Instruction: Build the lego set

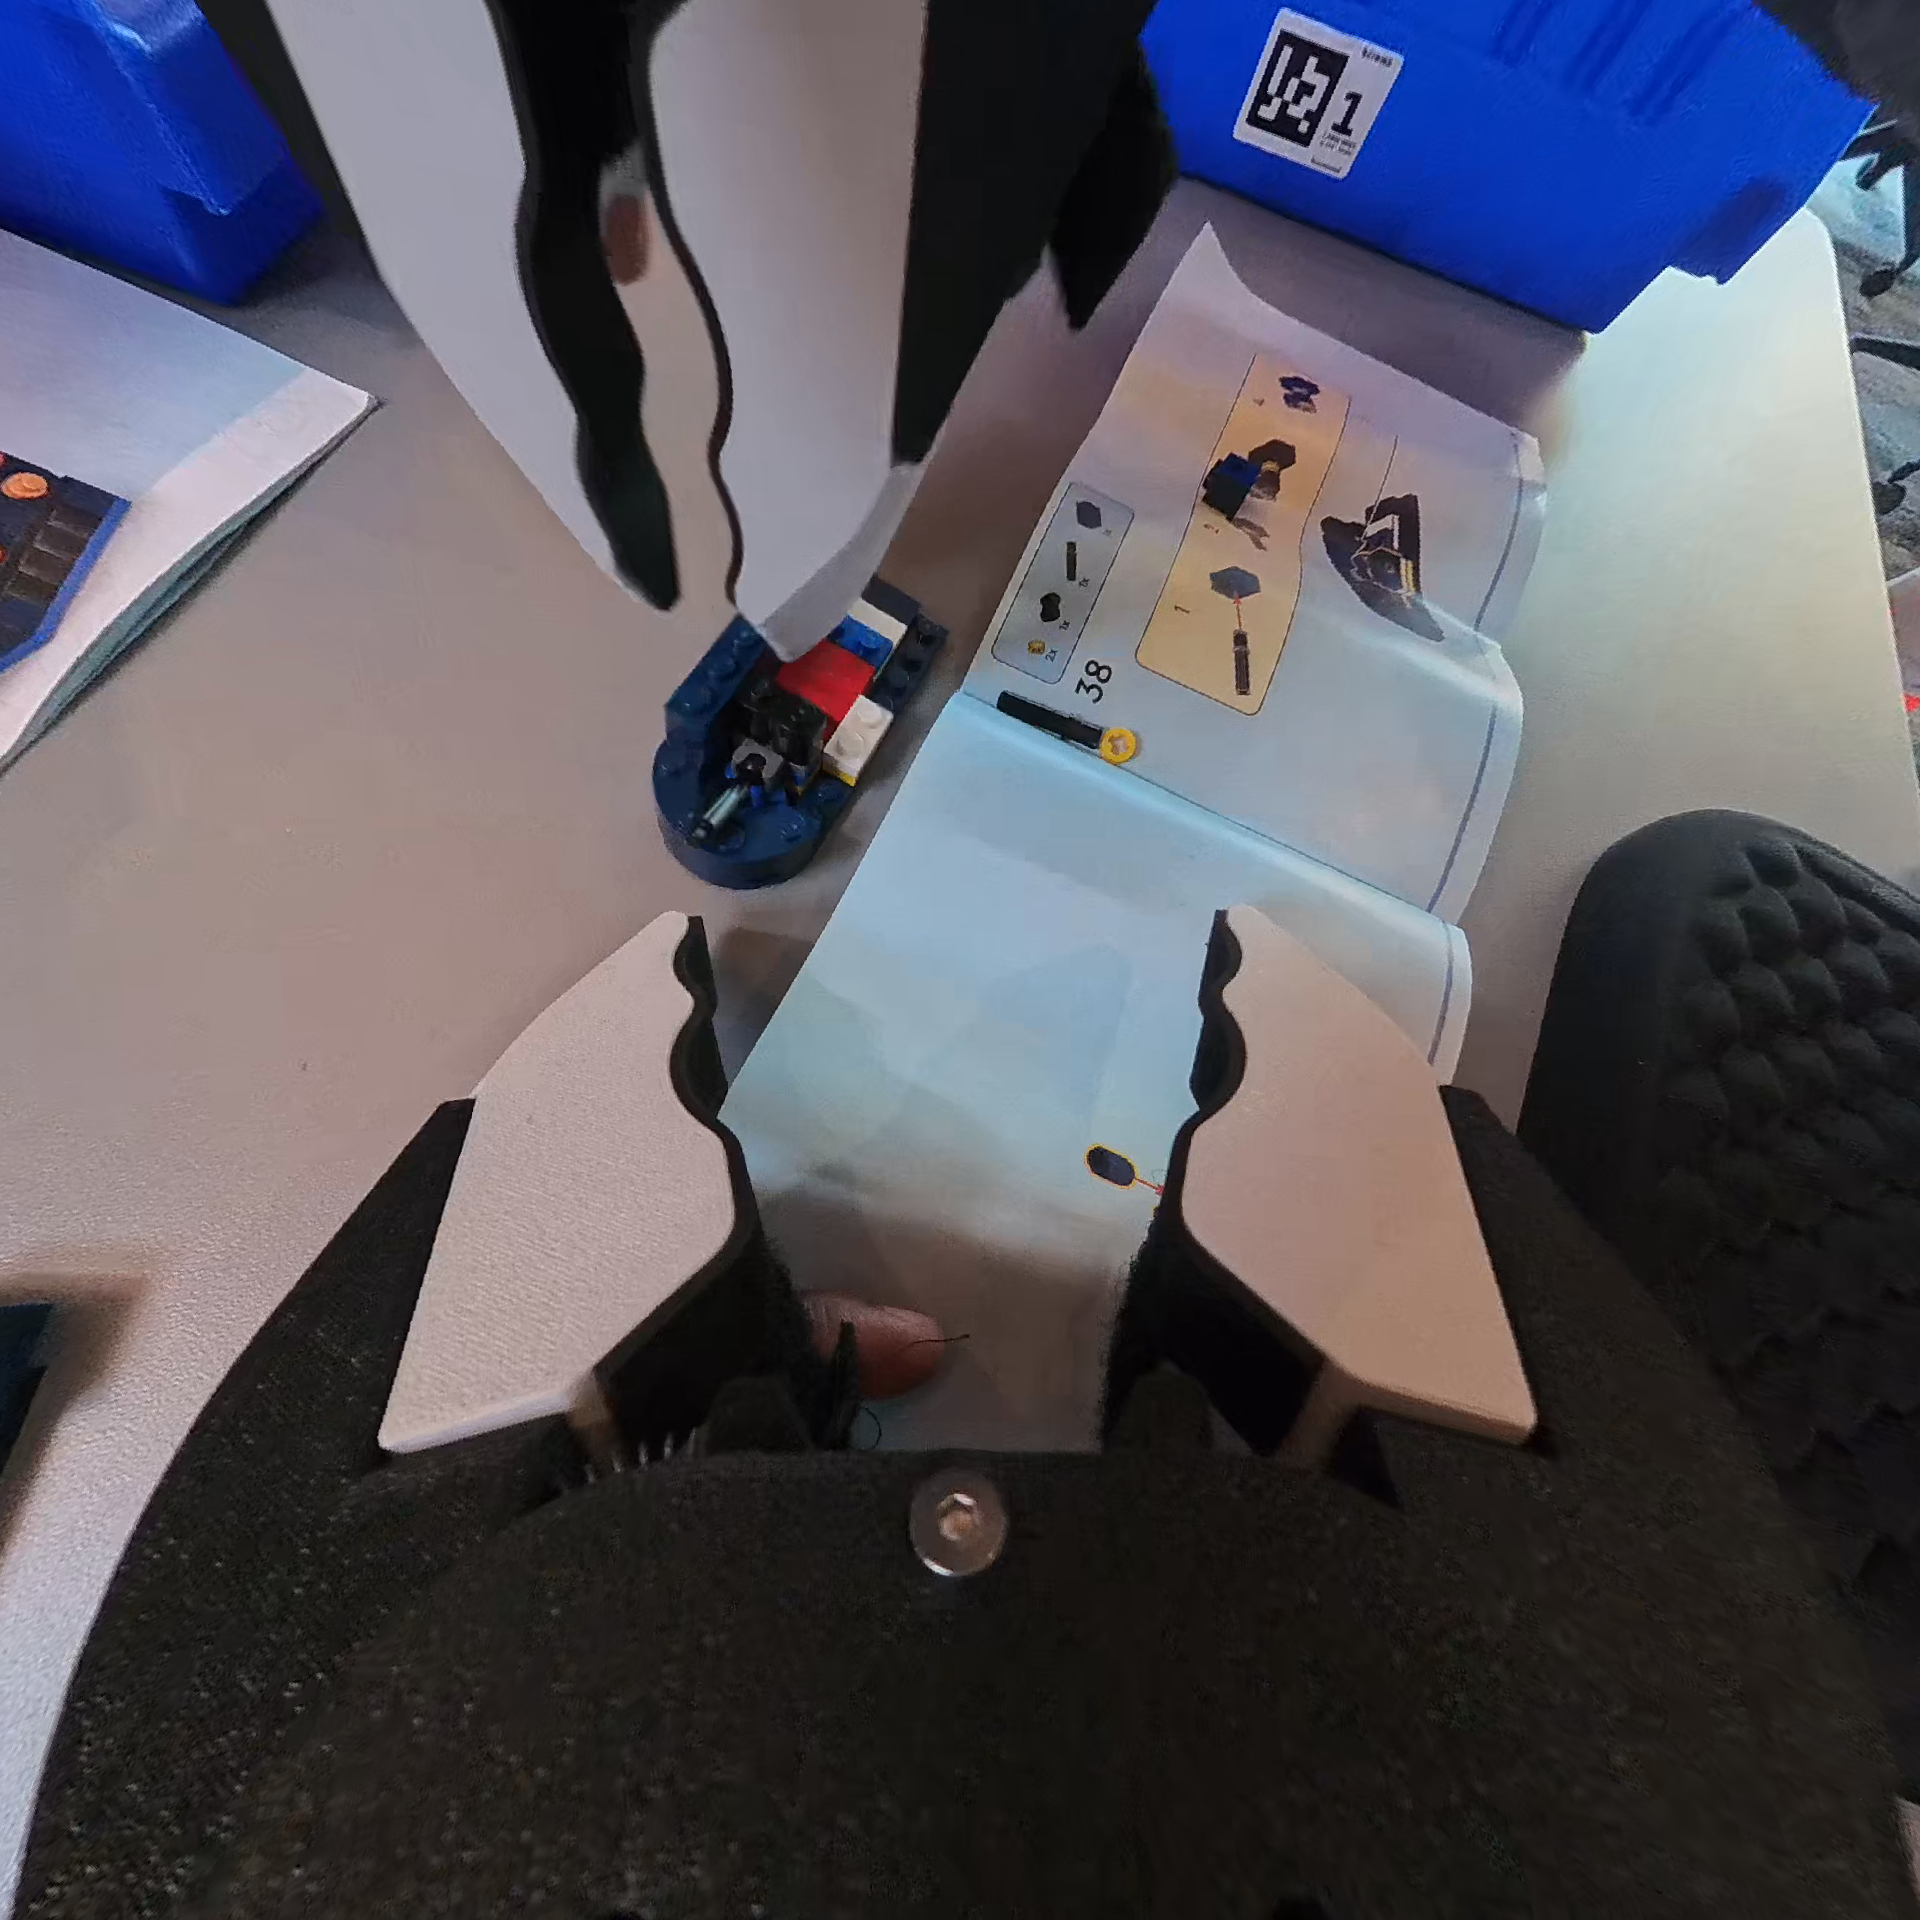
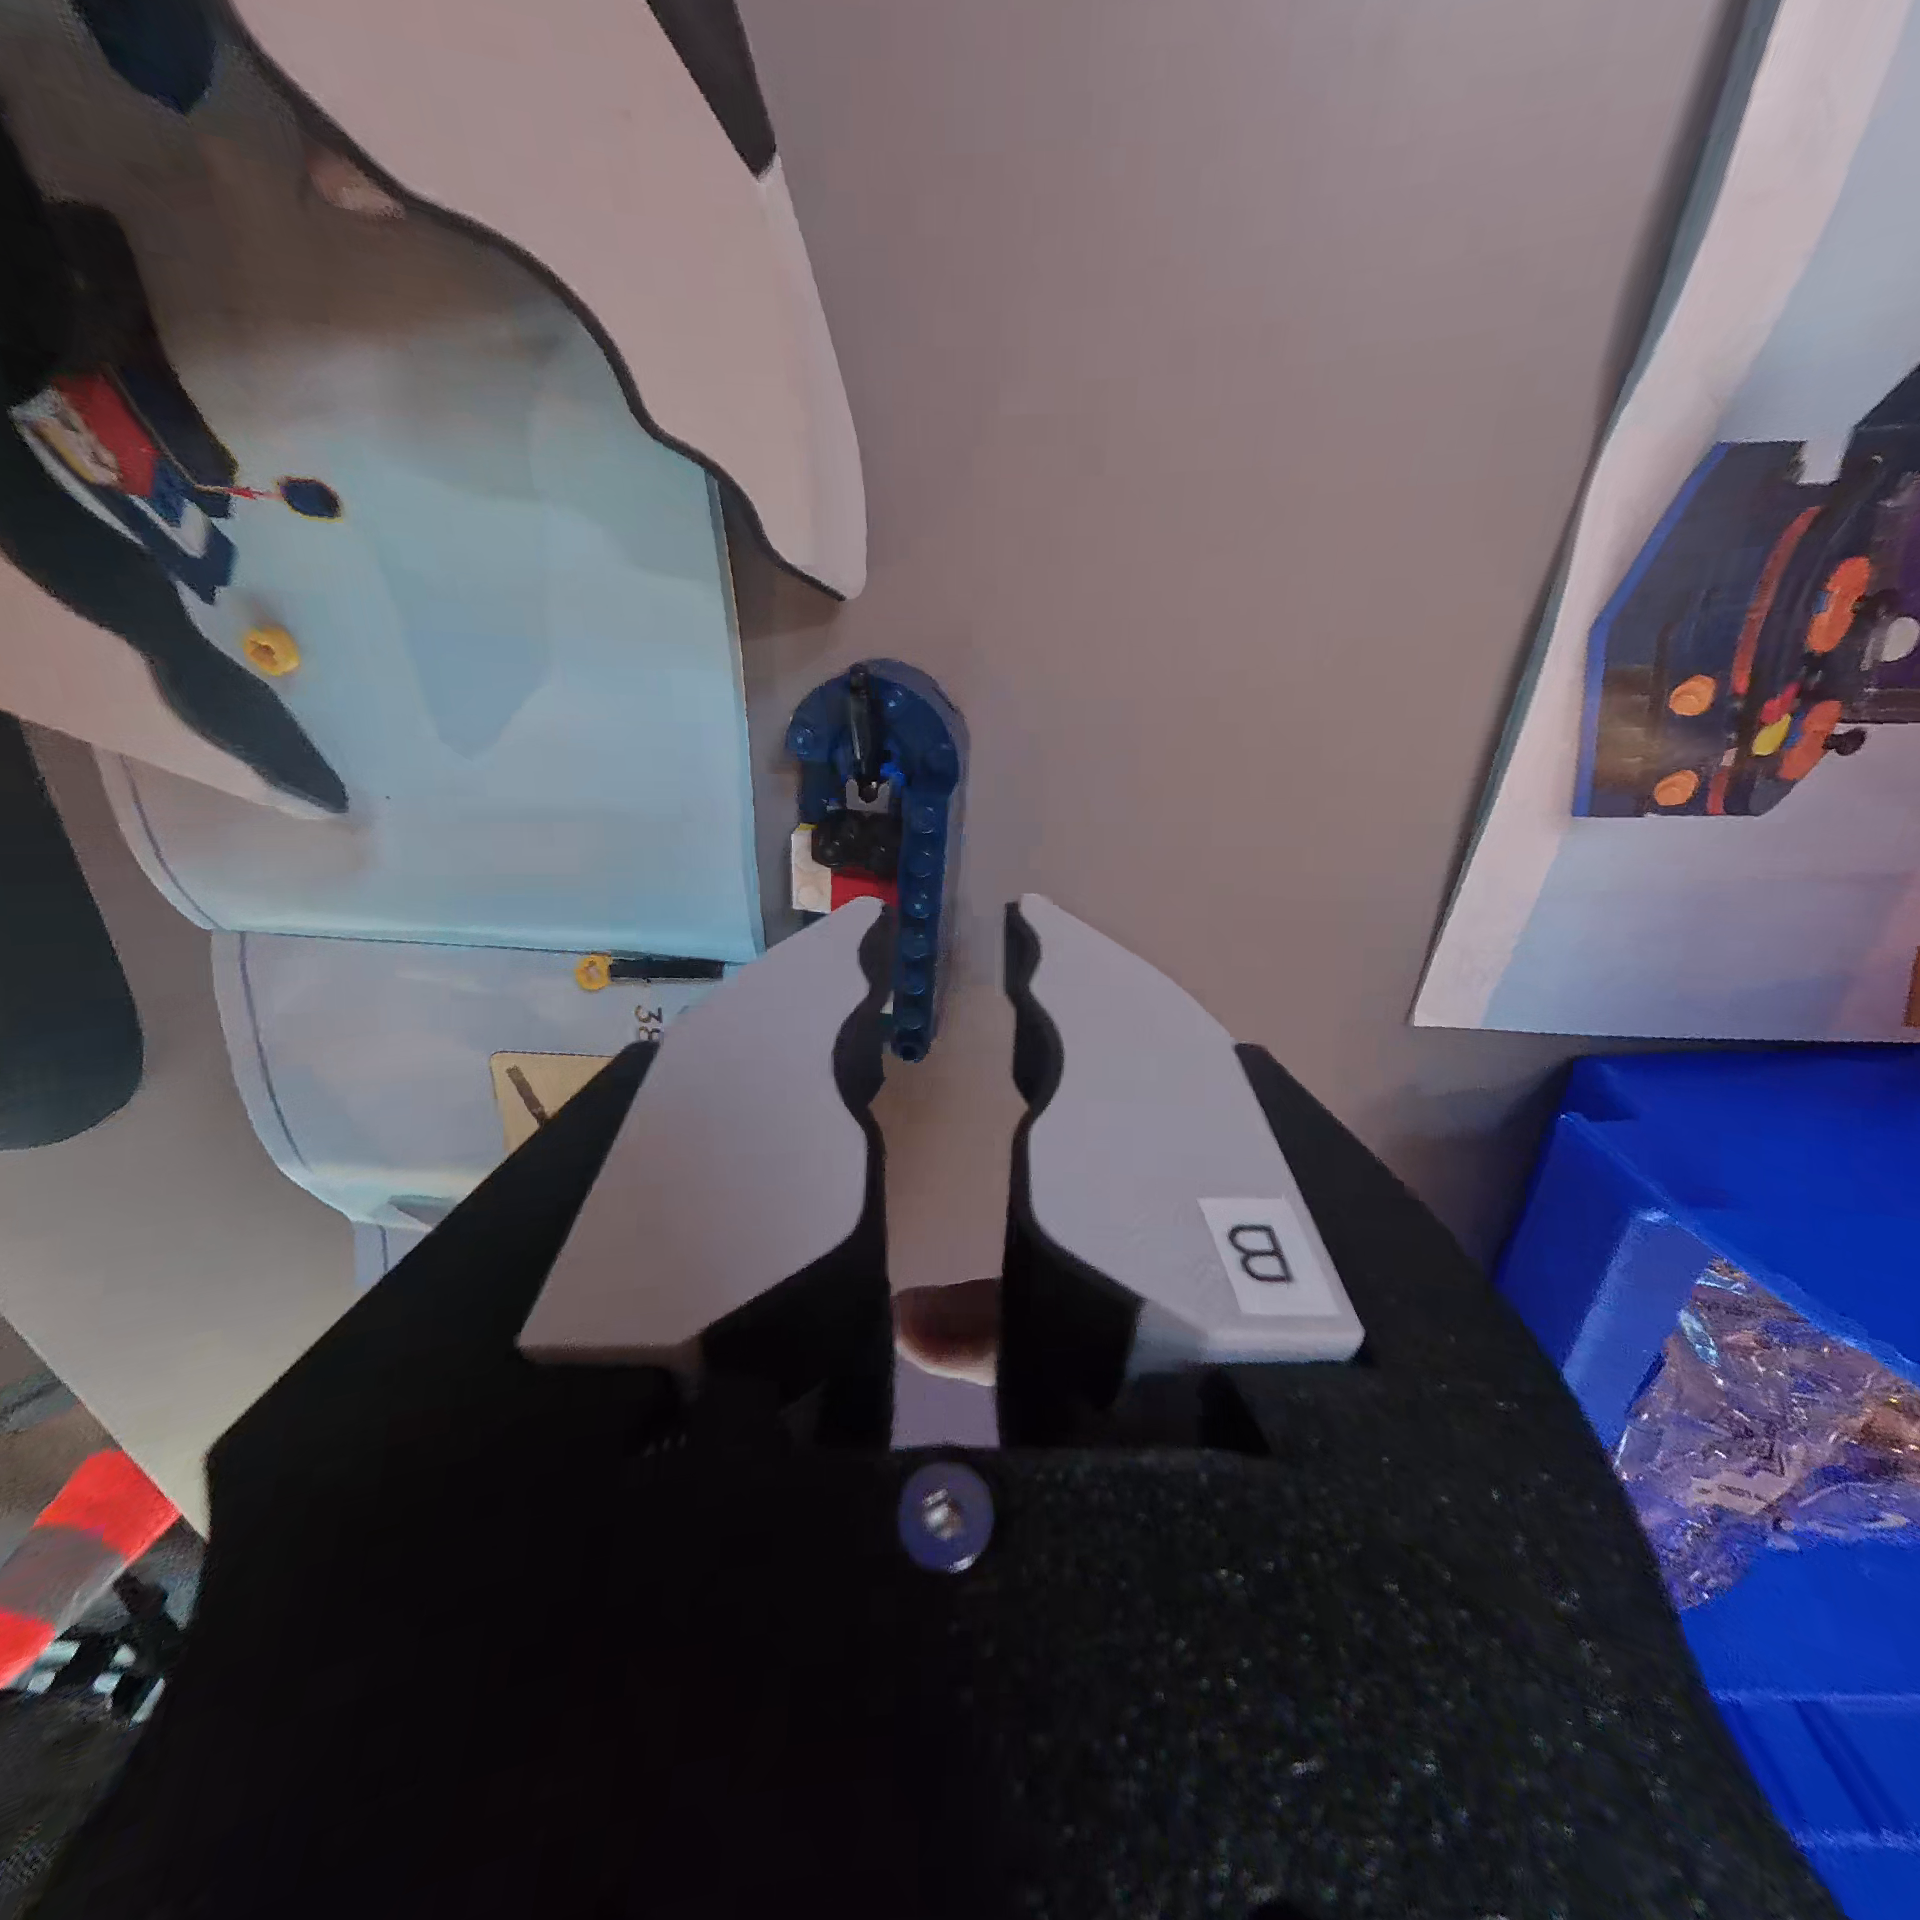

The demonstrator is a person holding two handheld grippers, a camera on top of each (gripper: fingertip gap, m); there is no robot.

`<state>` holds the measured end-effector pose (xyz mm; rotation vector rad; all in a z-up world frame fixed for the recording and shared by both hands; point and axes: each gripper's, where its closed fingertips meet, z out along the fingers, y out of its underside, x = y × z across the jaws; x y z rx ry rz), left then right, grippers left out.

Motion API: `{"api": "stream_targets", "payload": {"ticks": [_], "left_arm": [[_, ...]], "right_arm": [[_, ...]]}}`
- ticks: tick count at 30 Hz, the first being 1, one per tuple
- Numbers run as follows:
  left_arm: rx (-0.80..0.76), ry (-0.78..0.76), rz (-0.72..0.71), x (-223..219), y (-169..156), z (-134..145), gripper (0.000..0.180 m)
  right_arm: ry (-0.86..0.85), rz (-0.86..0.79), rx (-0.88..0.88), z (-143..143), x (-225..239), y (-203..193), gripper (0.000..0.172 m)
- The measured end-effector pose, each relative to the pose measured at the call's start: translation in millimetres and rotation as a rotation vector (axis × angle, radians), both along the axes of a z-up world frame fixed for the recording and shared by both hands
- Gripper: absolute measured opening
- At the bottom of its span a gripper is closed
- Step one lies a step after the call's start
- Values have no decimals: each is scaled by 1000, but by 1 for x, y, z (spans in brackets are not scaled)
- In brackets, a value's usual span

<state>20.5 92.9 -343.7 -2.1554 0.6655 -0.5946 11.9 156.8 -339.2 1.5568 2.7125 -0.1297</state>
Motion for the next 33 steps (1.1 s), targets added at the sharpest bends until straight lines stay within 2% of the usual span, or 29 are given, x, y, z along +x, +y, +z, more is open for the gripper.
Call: {"api": "stream_targets", "payload": {"ticks": [1,3,5,7,18,25,33], "left_arm": [[4,3,-1,0,0,0,90],[3,10,-5,1,0,-1,90],[2,11,-5,1,0,-1,90],[4,8,-3,0,0,0,90],[-1,10,-6,1,-1,-1,90],[-2,14,-8,1,-1,-2,90],[2,27,-11,1,-1,-3,90]], "right_arm": [[30,-8,-25,5,-3,-2,28],[72,-32,-59,16,-7,-3,29],[100,-31,-30,26,-6,4,23],[134,-25,-7,31,-6,9,3],[79,12,-15,1,5,-1,0],[87,-26,-32,0,3,-2,0],[20,-14,35,-1,3,-3,0]]}}
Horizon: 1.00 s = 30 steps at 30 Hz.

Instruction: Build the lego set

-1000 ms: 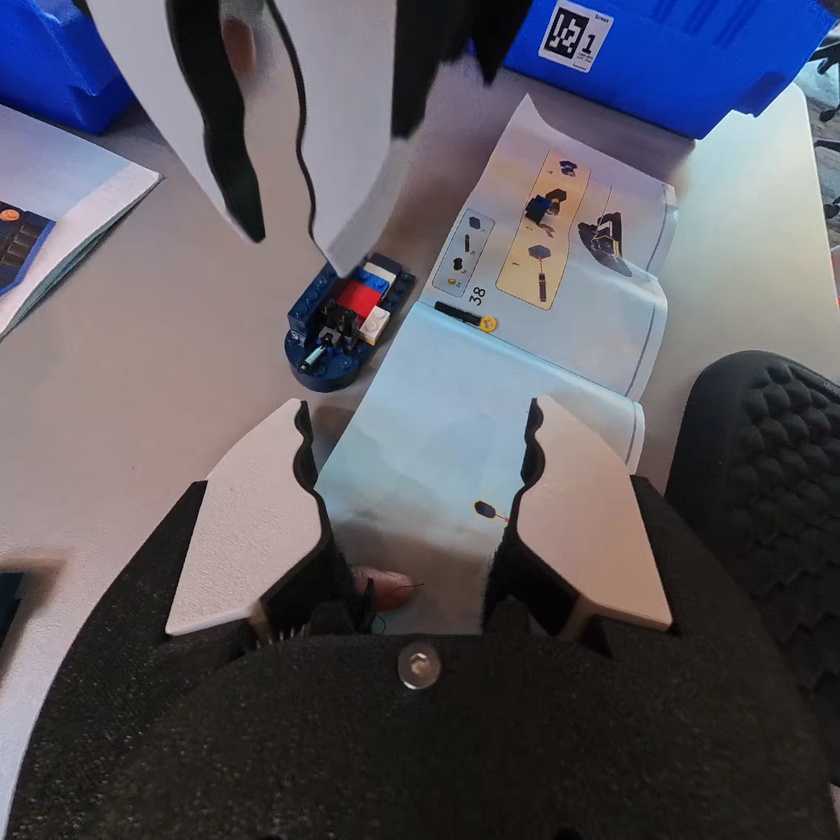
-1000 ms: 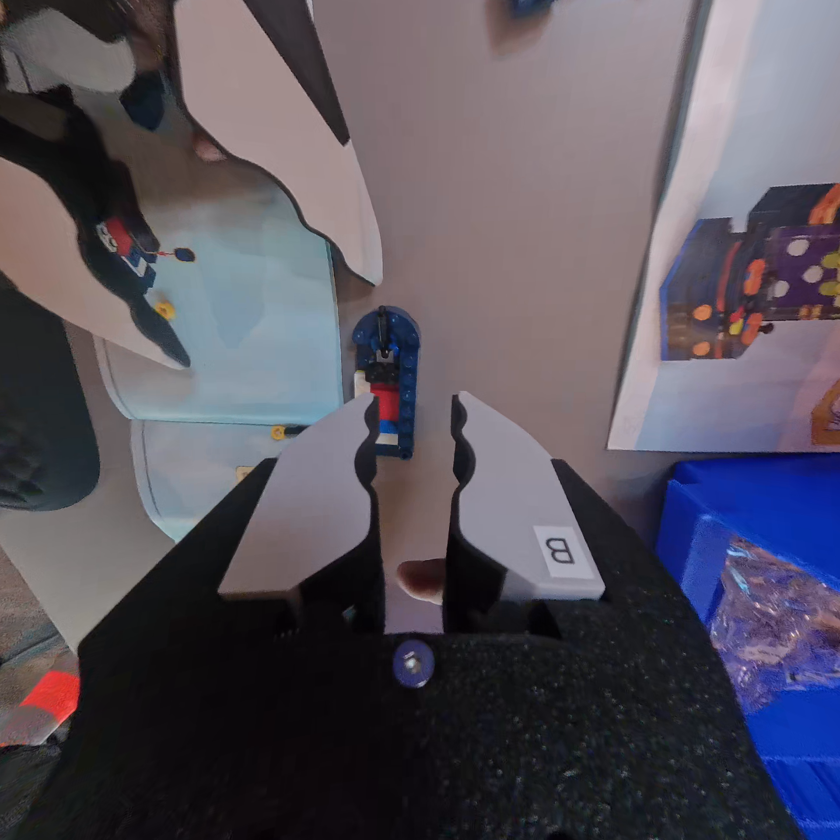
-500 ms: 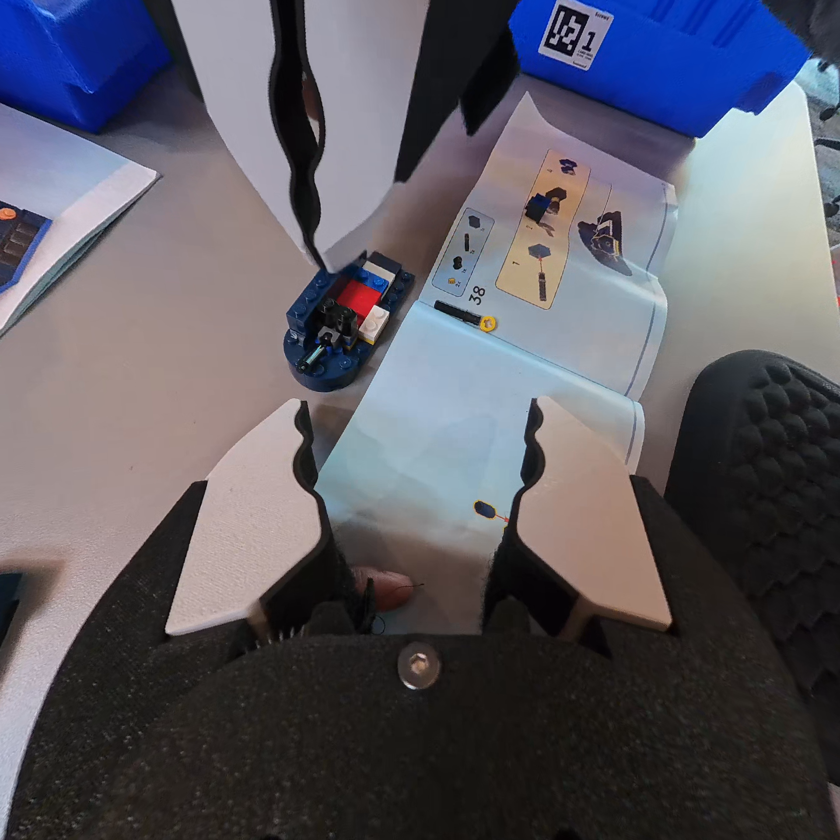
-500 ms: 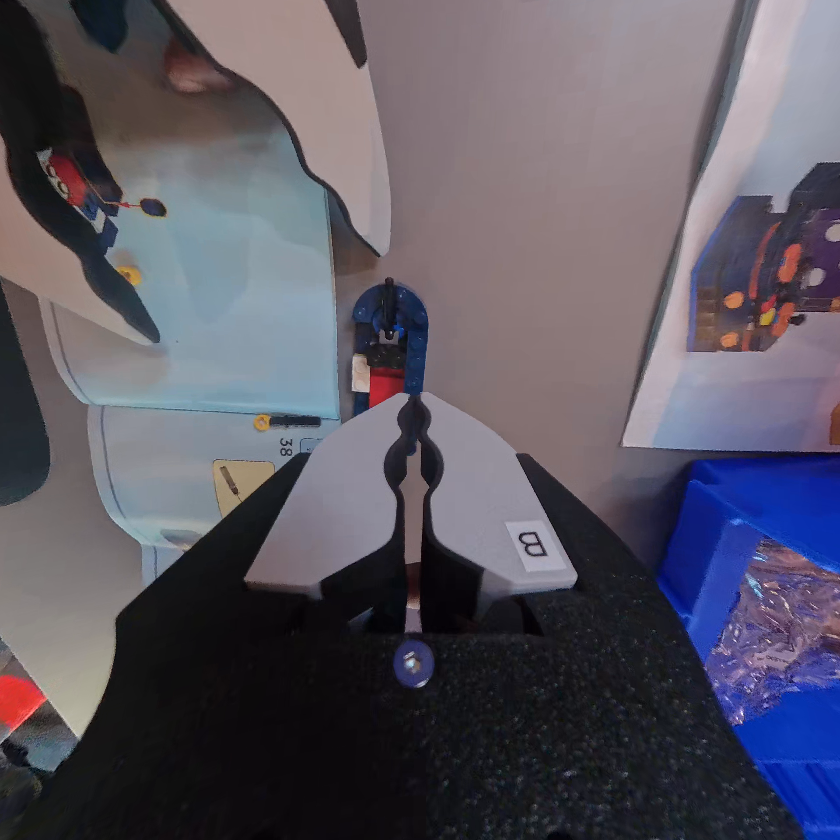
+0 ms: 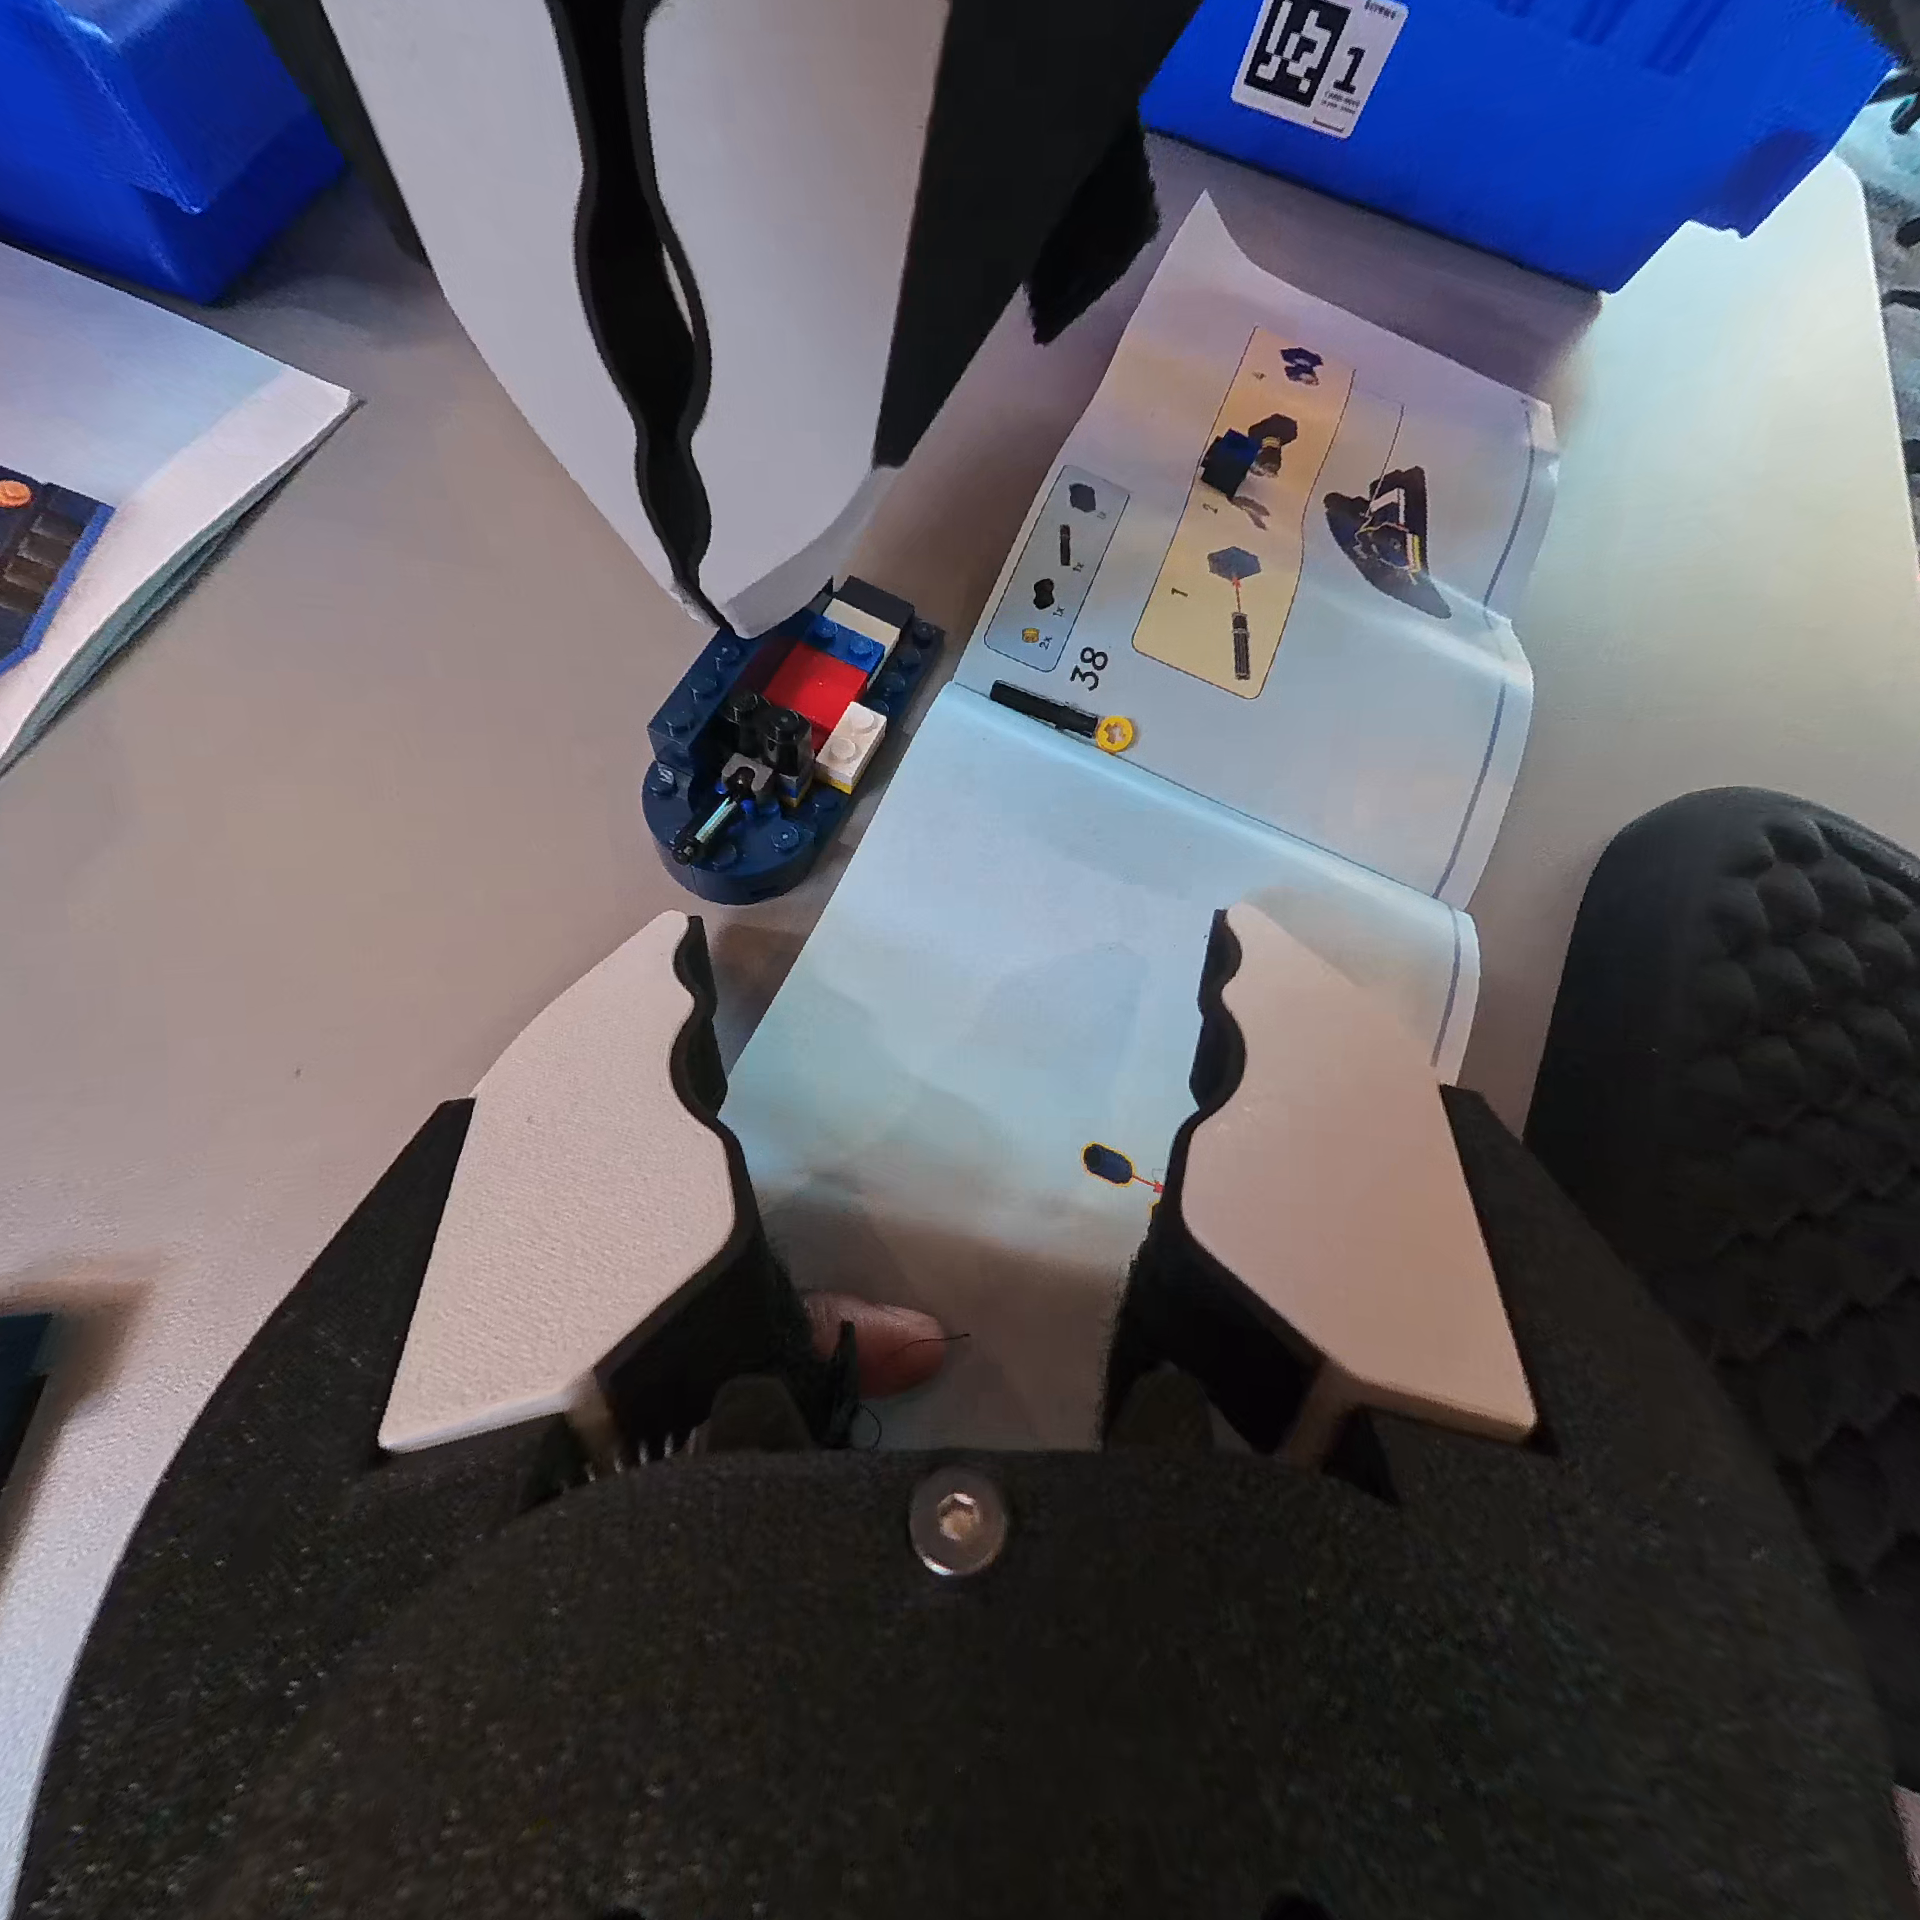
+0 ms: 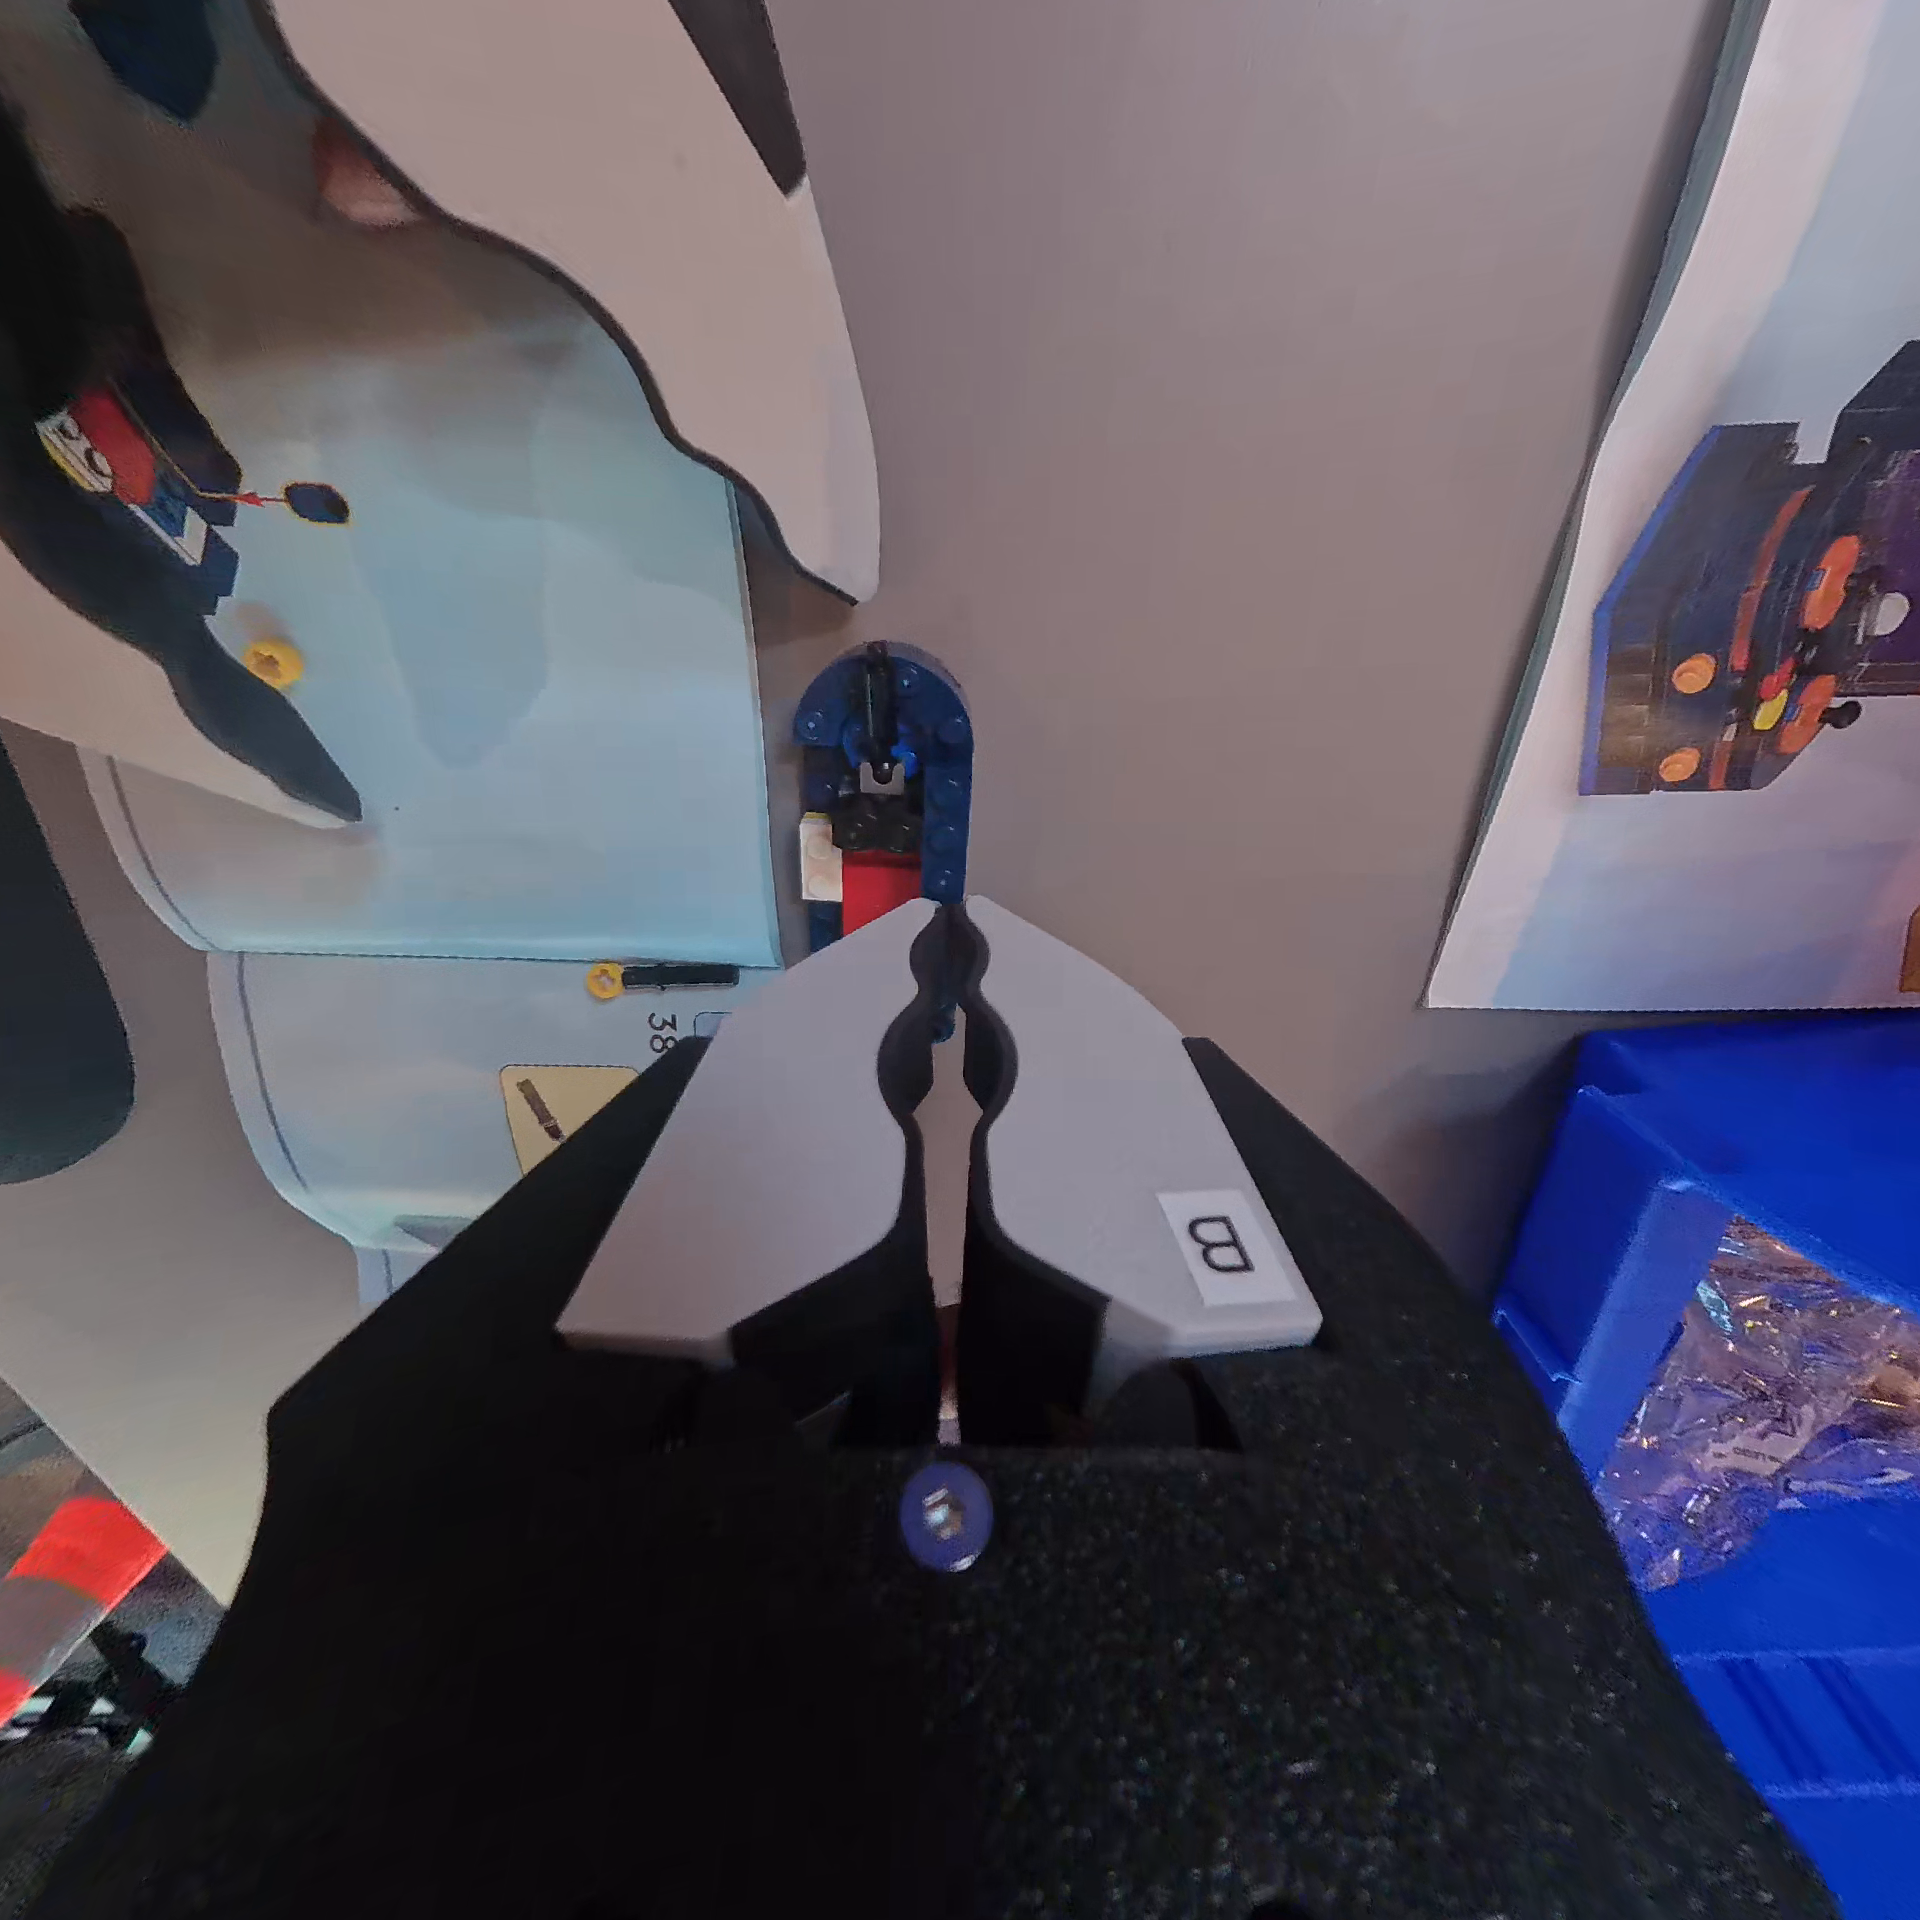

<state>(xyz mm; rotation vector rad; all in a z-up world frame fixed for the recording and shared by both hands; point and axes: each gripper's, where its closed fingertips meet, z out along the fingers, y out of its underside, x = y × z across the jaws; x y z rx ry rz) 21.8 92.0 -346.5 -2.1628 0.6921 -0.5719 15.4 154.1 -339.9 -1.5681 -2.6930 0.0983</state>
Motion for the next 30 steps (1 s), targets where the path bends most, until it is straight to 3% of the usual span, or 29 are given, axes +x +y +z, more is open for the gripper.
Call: {"api": "stream_targets", "payload": {"ticks": [7,13,17,22,25,30], "left_arm": [[5,12,-3,0,0,-1,90],[16,-4,-5,0,-1,2,90],[51,-74,45,-5,4,13,82],[148,-349,168,-20,16,49,70],[163,-411,203,-27,18,57,65],[267,-309,205,-31,19,63,58]], "right_arm": [[-41,18,56,0,0,0,0],[55,-59,-11,7,0,2,3],[274,-144,-10,47,-8,8,13],[735,-243,-85,93,-9,-11,20],[987,-325,-170,93,-6,-21,25],[1248,-376,-218,74,-9,-21,25]]}}
